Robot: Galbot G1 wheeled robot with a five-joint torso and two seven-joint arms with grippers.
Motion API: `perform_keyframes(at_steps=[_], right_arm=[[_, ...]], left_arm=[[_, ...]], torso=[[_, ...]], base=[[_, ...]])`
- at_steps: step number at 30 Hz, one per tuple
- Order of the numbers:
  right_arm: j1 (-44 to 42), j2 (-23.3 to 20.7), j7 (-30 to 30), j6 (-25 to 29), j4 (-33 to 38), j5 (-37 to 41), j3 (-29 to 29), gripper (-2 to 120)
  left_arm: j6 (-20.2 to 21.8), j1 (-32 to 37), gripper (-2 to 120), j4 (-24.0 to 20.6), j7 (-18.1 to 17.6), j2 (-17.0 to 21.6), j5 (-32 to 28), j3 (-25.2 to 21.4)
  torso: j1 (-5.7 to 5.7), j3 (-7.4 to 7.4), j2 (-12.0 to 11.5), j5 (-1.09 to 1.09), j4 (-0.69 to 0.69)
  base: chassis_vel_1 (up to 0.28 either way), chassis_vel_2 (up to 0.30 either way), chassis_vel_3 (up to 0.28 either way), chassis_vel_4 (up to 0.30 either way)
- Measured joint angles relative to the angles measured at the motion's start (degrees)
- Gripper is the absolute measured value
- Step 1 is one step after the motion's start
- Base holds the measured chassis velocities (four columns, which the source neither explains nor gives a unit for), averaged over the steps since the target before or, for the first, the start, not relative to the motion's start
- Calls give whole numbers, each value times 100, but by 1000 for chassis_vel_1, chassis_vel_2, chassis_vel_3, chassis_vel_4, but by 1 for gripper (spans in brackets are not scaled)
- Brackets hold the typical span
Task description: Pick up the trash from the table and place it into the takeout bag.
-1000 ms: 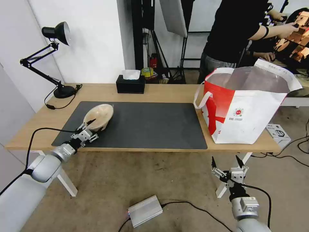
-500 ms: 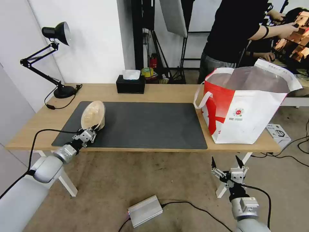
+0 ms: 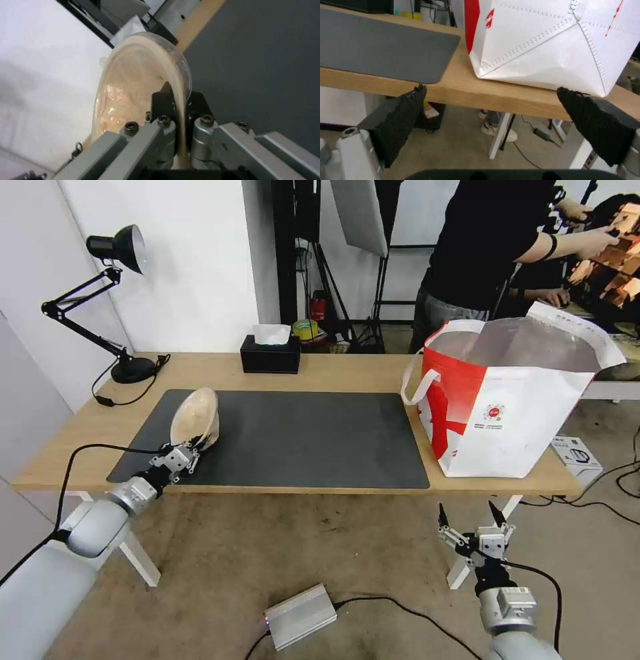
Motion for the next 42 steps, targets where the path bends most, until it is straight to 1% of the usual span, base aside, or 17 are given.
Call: perform_keyframes(at_steps=[7,9,12,15,16,19,20,23,25,26,29,31,34,35,39,40,42], right_arm=[[15,1,2,0,11,2,-2,100],[24,7,2,-2,17,2,-7,100],[28,16,2,-3,25,2,-11,100],[24,27,2,-5,39,2,-14,100],[24,27,2,-5,39,2,-14,100],[27,41,3,-8,51,3,-28,100],[27,41,3,-8,51,3,-28,100],[32,50,2,-12,60,-4,-59,100],[33,51,2,-12,62,-7,-64,100],[35,54,1,-15,68,-13,-77,100],[37,80,0,-27,97,-59,-129,100],[37,85,0,-27,98,-64,-137,100],[40,112,-2,-32,99,-91,-173,100],[40,112,-2,-32,99,-91,-173,100],[55,161,-4,-42,101,-153,-248,100],[55,161,-4,-42,101,-153,-248,100],[66,174,-5,-52,112,-171,-265,100]], left_arm=[[-4,-103,1,-289,20,182,-151,-7],[-7,-251,1,-436,35,264,-282,23],[-8,-510,1,-573,61,401,-433,167],[-9,-919,1,-704,97,573,-566,497],[-9,-919,1,-704,97,573,-566,497],[-27,-1437,1,-718,157,679,-644,883],[-27,-1437,1,-718,157,679,-644,883],[-102,-2107,1,-654,207,741,-677,1420],[-106,-2217,1,-644,211,741,-683,1506],[-113,-2422,1,-627,220,739,-692,1672],[-115,-3250,1,-525,260,654,-755,2373],[-117,-3397,1,-492,273,636,-767,2495],[-211,-4022,1,-236,362,487,-788,3065],[-211,-4022,1,-236,362,487,-788,3065],[-249,-4458,1,-36,446,261,-790,3518],[-249,-4458,1,-36,446,261,-790,3518],[-314,-4678,1,114,513,106,-757,3716]], torso=[[0,0,0,0,1],[-1,0,0,0,0],[0,0,0,2,-1],[0,0,0,1,0],[0,0,0,1,0],[0,0,0,0,0],[0,0,0,0,0],[0,0,0,0,1],[0,0,0,0,0],[0,0,0,1,0],[0,0,0,2,-1],[0,0,0,2,-1],[0,0,0,1,-1],[0,0,0,1,-1],[-1,0,0,1,0],[-1,0,0,1,0],[0,0,0,1,0]], base=[[0,0,0,0],[0,0,0,0],[0,0,0,0],[0,0,0,0],[0,0,0,0],[0,0,0,0],[0,0,0,0],[0,0,0,0],[0,0,0,0],[0,0,0,0],[0,0,0,0],[0,0,0,0],[0,0,0,0],[0,0,0,0],[0,0,0,0],[0,0,0,0],[0,0,0,0]])
